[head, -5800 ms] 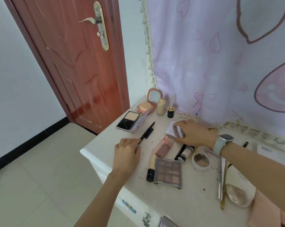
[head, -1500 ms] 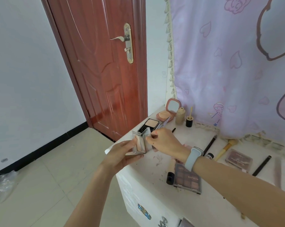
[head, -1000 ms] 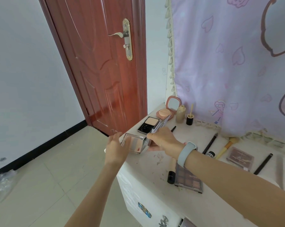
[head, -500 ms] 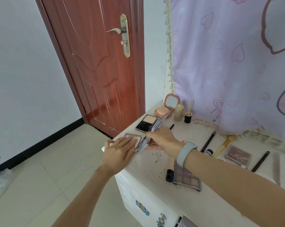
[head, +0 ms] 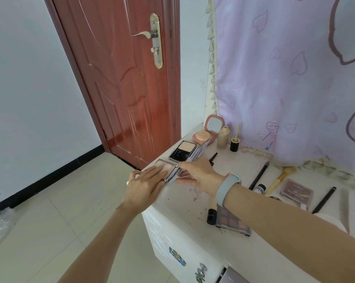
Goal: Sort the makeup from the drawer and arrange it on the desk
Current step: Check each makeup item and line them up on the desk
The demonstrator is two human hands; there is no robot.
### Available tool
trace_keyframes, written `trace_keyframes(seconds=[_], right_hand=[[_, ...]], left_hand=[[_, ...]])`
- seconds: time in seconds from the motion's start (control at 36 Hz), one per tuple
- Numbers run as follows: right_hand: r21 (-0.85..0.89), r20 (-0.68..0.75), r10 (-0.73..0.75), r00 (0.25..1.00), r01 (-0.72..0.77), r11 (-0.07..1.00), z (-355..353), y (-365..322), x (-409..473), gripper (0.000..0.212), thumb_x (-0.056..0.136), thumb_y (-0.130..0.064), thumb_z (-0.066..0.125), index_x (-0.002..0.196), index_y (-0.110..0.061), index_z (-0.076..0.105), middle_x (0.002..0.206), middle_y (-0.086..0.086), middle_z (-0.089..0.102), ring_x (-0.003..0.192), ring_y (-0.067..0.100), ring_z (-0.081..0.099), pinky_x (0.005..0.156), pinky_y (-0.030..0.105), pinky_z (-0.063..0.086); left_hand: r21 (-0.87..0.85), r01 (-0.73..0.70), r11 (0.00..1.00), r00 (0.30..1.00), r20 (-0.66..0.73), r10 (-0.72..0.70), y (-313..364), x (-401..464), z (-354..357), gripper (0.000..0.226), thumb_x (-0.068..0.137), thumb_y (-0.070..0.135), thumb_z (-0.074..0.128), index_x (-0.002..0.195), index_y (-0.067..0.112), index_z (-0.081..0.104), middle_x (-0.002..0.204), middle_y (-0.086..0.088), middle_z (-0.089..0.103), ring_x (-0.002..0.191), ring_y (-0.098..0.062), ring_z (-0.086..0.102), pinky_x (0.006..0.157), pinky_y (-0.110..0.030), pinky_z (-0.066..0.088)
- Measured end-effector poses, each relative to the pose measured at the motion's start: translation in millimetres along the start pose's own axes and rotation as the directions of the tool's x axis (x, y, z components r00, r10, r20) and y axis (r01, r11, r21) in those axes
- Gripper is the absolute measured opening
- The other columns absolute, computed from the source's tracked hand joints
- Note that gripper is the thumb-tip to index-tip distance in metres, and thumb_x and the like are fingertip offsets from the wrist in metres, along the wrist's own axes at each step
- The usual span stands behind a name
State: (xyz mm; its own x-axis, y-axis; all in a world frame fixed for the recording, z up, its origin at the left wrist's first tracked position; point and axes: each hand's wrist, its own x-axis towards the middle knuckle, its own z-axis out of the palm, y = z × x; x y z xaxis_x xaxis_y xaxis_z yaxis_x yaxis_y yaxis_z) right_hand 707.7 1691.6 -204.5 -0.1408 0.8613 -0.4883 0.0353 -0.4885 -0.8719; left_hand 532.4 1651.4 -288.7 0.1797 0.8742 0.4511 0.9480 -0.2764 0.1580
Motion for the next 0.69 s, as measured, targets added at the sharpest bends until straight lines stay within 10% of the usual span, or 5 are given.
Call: trace_keyframes(seconds=[0.28,0.39,0.56,0.69], right_hand=[[-0.245,0.129,-0.200,0.971,0.227,0.942,-38,9,-8,0.014,0.090,-0.021,0.060,0.099,-0.011,0.060,0.098,0.012,0.067,0.076,0.019,0.068,0.067,0.022,0.057],[-0.623,0.348,-0.468,0.812,0.574,0.531,-75,21,-16,0.016,0.091,-0.020,0.053,0.098,-0.030,0.065,0.095,-0.014,0.066,0.084,0.003,0.060,0.072,0.012,0.045],[-0.721,0.686,-0.286,0.669,0.678,-0.142,-100,42,-27,0.039,0.087,-0.042,0.055,0.125,-0.033,0.054,0.123,-0.011,0.051,0.114,0.008,0.040,0.100,0.033,0.031],[-0.677,0.736,-0.228,0.638,0.688,-0.260,-97,51,-33,0.045,0.086,-0.045,0.052,0.127,-0.028,0.052,0.130,-0.007,0.046,0.122,0.013,0.035,0.104,0.035,0.029]], left_hand=[[-0.181,0.113,0.977,0.979,-0.148,-0.141,21,-9,-5,0.043,0.083,0.030,0.042,0.113,0.011,0.067,0.121,-0.008,0.062,0.107,-0.022,0.061,0.096,-0.043,0.039],[-0.266,0.121,0.956,0.929,-0.310,-0.204,46,-26,-5,0.034,0.083,0.023,0.047,0.106,0.009,0.067,0.110,-0.007,0.062,0.102,-0.020,0.056,0.090,-0.034,0.039],[-0.332,0.034,0.943,0.956,-0.264,-0.127,79,-42,3,0.027,0.083,0.021,0.050,0.097,0.008,0.069,0.099,-0.004,0.065,0.097,-0.014,0.055,0.083,-0.032,0.042],[-0.313,0.077,0.947,0.988,-0.105,-0.115,88,-43,7,0.034,0.083,0.028,0.047,0.102,0.012,0.071,0.109,-0.002,0.066,0.107,-0.015,0.055,0.094,-0.030,0.038]])
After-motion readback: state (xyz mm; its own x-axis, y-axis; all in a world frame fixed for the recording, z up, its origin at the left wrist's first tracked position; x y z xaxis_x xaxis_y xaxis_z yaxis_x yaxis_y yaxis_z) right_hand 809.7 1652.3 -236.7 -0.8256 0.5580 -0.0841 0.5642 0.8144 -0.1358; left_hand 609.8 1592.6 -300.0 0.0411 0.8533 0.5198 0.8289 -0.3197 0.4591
